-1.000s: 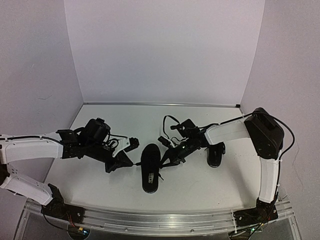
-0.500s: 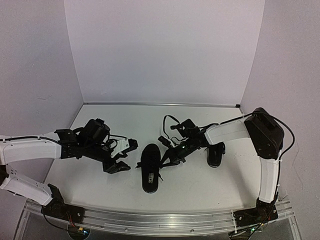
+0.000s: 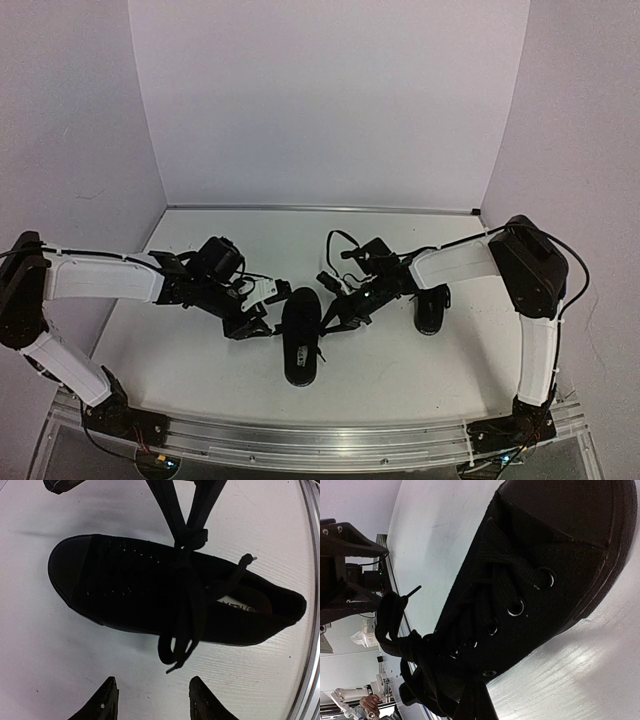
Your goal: Tie the shoes
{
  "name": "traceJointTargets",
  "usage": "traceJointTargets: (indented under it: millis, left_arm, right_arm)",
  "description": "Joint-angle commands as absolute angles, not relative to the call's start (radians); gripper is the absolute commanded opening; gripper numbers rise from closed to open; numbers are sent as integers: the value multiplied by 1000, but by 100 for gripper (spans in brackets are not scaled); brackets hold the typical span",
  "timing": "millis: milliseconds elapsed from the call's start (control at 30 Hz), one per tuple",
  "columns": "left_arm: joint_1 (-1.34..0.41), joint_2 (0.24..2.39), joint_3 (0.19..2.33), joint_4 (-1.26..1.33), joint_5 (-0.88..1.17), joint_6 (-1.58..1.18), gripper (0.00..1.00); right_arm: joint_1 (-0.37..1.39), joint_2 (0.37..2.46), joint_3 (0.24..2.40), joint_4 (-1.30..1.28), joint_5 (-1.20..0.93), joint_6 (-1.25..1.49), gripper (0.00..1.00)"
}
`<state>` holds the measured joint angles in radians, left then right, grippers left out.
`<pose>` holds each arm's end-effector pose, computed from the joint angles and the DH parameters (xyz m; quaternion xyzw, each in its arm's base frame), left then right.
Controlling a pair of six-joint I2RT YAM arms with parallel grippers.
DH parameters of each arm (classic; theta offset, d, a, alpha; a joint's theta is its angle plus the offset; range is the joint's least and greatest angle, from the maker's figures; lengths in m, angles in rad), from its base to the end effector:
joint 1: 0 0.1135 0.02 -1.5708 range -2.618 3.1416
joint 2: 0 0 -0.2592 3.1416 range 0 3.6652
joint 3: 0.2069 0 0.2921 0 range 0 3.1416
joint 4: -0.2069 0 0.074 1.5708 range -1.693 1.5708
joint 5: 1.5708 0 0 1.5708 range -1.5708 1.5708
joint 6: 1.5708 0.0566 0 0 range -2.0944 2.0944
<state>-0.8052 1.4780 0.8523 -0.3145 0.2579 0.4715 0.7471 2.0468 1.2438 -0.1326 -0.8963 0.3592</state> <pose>0.2243 -0.2542 0.1488 0.5938 0.7334 -0.1716 0.2830 0.2967 0.3351 0.0919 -0.2978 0.8140 0.4981 0.0232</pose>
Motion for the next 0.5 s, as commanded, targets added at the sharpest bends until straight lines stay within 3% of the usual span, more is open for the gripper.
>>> traceJointTargets:
  millis: [0, 200, 467]
  left_arm:
    - [-795, 1546, 947, -269, 306, 517, 46]
    - [-795, 1613, 985, -288, 332, 548, 45]
    - [-796, 1633, 993, -296, 374, 559, 55]
  right_arm:
    - [752, 2013, 1268, -133, -883, 340, 0]
    - [752, 2014, 1267, -133, -887, 341, 0]
    - [752, 2021, 1267, -132, -890, 342, 0]
